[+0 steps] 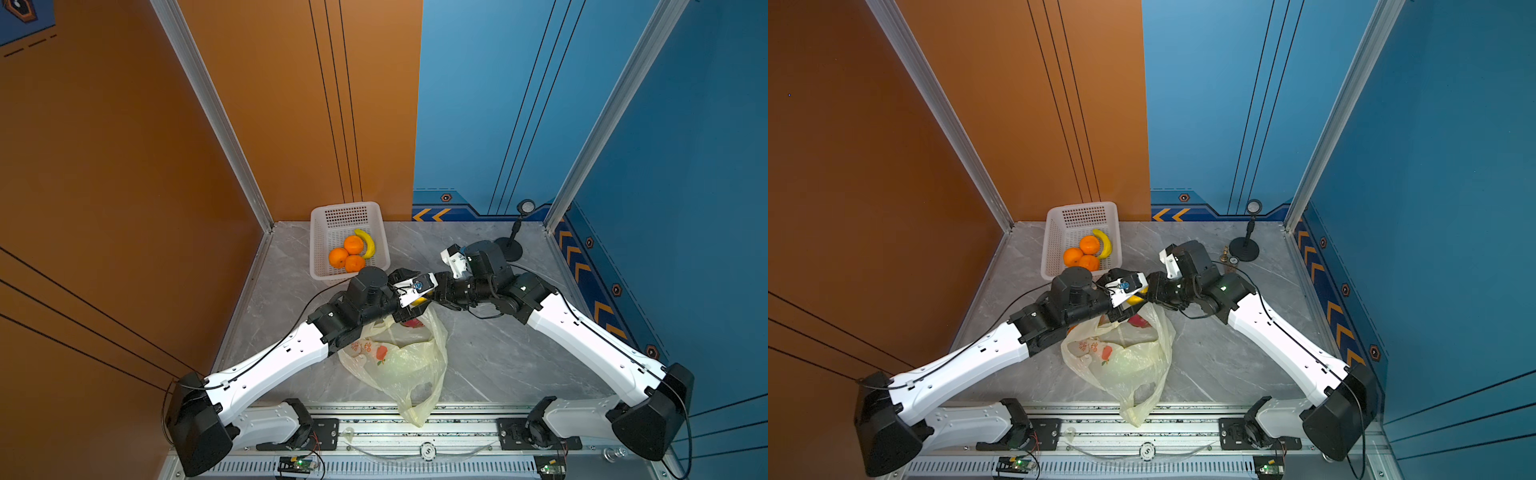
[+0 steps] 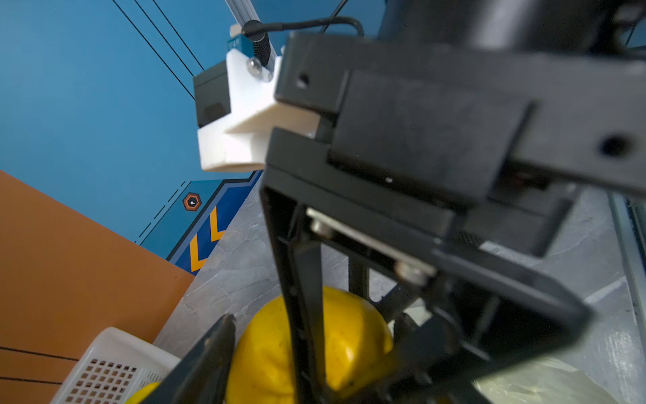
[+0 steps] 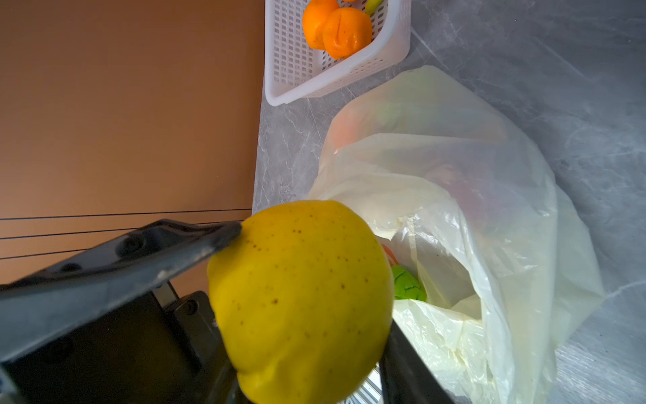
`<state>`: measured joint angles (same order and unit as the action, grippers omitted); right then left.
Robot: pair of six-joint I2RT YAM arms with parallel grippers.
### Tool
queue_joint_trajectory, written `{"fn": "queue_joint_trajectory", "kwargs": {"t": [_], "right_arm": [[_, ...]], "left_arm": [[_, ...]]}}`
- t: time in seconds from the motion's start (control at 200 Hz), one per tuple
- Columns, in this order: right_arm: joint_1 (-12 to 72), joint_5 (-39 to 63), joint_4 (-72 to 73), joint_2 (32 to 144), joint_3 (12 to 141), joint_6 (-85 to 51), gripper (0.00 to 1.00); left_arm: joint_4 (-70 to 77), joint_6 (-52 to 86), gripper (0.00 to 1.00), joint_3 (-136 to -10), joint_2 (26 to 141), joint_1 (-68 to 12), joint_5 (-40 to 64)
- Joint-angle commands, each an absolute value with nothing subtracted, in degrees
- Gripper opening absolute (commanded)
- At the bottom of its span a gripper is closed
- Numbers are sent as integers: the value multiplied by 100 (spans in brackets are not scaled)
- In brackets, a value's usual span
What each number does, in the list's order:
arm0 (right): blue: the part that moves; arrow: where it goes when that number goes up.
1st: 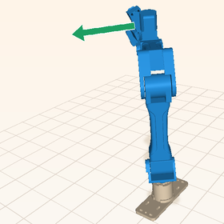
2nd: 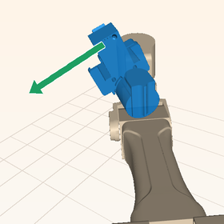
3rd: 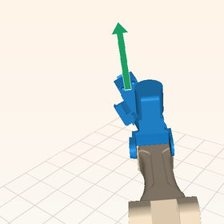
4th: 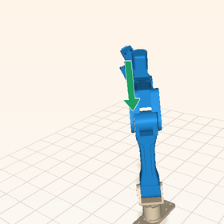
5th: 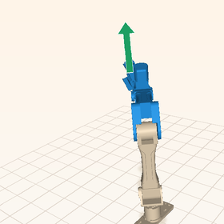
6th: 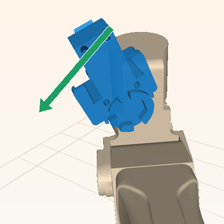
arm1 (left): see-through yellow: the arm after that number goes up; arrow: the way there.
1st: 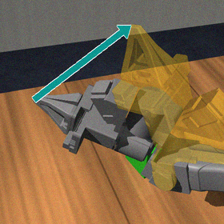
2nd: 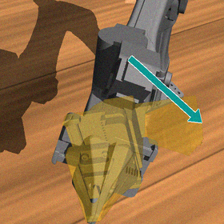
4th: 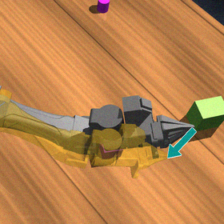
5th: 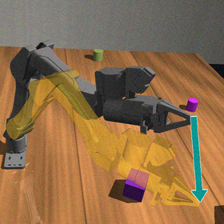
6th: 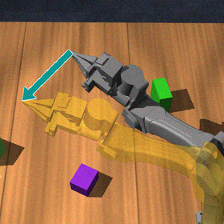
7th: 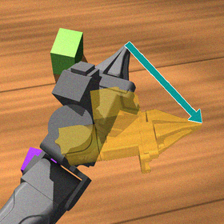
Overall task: Untie the knot of the plastic bag and take out the fruit
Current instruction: Pick up the fruit from the plastic bag, then place the fruit in the basket.
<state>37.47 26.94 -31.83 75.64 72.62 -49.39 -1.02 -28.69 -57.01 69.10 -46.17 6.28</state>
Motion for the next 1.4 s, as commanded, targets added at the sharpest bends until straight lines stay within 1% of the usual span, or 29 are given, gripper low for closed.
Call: {"fn": "queue_joint_trajectory", "kwargs": {"t": [0.0, 0.07, 0.14, 0.185, 0.27, 0.31, 0.401, 0.491, 0.656, 0.741, 0.886, 1.041, 1.162, 1.277, 1.397], "right_arm": [[3766, 2850, -3278, 7352, 7470, -5019, 44], [3744, 2853, -3259, 7325, 7507, -5030, 46], [3727, 2856, -3188, 7271, 7524, -5028, 49], [3702, 2849, -3133, 7225, 7537, -5034, 53], [3644, 2815, -3033, 7136, 7536, -5045, 66], [3609, 2758, -3017, 7088, 7534, -5036, 71], [3521, 2604, -2895, 6935, 7444, -5033, 78], [3395, 2420, -2725, 6787, 7300, -5037, 81], [3335, 1802, -2669, 6653, 7105, -4770, 84], [3327, 1590, -2698, 6726, 7038, -4652, 85], [3357, 1539, -2682, 6922, 6955, -4578, 85], [3400, 1507, -2654, 7043, 6869, -4558, 85], [3452, 1419, -2655, 7083, 6839, -4511, 85], [3502, 1357, -2628, 7118, 6838, -4508, 85], [3565, 1310, -2661, 7120, 6872, -4508, 86]], "left_arm": [[-382, -3103, 60, -5862, 6948, -4553, 348], [-396, -3092, 55, -5862, 6940, -4540, 284], [-390, -3025, 52, -5862, 6935, -4523, 180], [-382, -2933, 51, -5856, 6926, -4484, 159], [-297, -2662, 48, -6090, 6900, -4352, 141], [-241, -2544, 48, -6123, 6899, -4264, 136], [-140, -2302, 46, -6254, 6936, -4064, -48], [-182, -2152, 46, -6492, 7096, -3812, -251], [-665, -1767, 45, -7228, 7761, -3152, -850], [-1294, -1428, 45, -7847, 8245, -2743, -976], [-1899, -929, 45, -8685, 9058, -2102, -840], [-2140, -649, 44, -9453, 9941, -1551, -809], [-2424, -565, 41, -10195, 10802, -1175, -969], [-2550, -529, 41, -10869, 11639, -888, -1167], [-3009, -367, 42, -11930, 12618, -638, -1311]]}}
